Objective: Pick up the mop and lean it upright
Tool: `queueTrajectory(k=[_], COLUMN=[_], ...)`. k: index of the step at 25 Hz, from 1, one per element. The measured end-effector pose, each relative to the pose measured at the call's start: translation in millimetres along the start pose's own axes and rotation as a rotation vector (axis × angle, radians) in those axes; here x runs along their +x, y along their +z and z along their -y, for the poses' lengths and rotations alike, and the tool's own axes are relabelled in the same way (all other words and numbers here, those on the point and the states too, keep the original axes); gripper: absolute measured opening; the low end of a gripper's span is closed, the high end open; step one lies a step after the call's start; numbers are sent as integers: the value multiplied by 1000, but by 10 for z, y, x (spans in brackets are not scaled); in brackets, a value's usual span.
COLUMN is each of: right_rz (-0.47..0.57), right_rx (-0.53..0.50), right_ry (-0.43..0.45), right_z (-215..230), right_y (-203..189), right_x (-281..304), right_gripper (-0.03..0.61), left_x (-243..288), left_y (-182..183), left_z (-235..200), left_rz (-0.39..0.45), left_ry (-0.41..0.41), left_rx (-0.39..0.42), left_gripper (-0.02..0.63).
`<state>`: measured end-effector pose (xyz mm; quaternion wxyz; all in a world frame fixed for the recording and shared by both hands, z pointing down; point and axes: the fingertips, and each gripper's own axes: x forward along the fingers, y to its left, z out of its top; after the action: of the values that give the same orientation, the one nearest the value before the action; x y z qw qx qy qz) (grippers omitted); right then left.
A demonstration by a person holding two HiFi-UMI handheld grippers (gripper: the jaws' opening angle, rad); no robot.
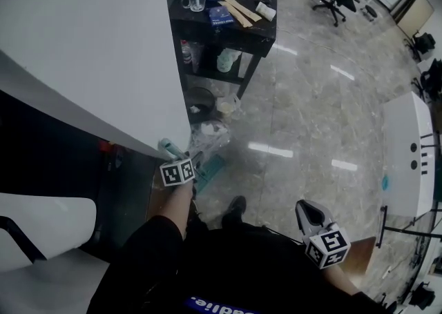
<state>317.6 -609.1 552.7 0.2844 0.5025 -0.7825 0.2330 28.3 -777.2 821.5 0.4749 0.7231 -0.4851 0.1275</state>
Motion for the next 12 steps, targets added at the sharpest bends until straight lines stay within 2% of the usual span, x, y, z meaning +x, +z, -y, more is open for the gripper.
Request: queueTrajectory(k=[4,12], right_rz=[3,7], right_rx=[1,0], right_ry=[6,28], right_z=[-11,-59], right_y=[9,24], right_x=[11,30], right_gripper=[28,34], left_x=[-22,-74], left_y=[27,-118], left_z=[-24,-126], left_rz=[12,-41], left_ry=[6,37], left_rx=[-45,-68], left_gripper=[358,423])
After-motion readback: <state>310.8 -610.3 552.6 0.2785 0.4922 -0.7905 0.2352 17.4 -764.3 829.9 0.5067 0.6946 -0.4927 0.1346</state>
